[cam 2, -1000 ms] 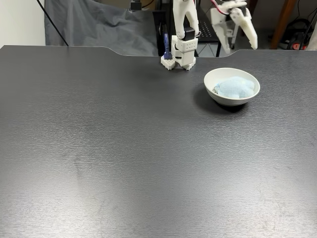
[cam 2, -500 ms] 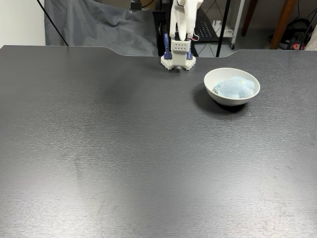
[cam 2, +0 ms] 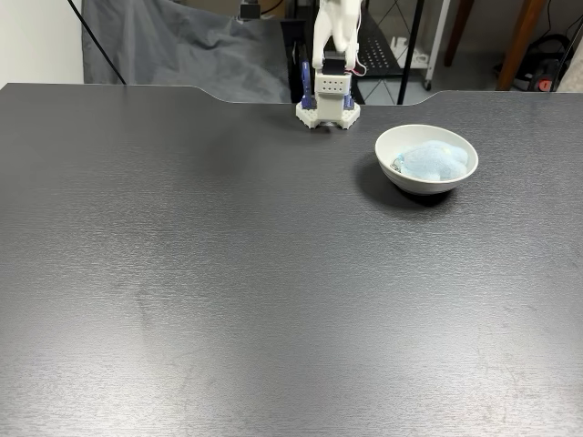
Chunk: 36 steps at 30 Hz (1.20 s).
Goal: Grasp a skyblue doll and put it in the white bowl.
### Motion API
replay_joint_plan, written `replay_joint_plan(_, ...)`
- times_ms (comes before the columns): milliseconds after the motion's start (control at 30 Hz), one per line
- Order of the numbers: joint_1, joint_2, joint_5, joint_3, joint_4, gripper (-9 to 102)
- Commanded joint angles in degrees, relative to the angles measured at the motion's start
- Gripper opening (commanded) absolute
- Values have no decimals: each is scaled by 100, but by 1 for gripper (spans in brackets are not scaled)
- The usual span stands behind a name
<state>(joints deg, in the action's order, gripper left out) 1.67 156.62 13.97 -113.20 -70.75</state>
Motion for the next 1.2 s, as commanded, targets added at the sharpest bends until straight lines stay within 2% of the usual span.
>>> replay_joint_plan(0,-62,1582,-360,-1116,677,-2)
replay_joint_plan(100,-62,2162,-967,-2004,1002,-1)
replay_joint_plan(267,-53,2558,-1837,-3111,958,-1)
replay_joint_plan(600,-44,3472,-1863,-5019,738,-1)
replay_joint_plan(767,-44,3472,-1863,-5168,-105,0)
replay_joint_plan(1167,-53,3480,-1863,-5440,-114,0)
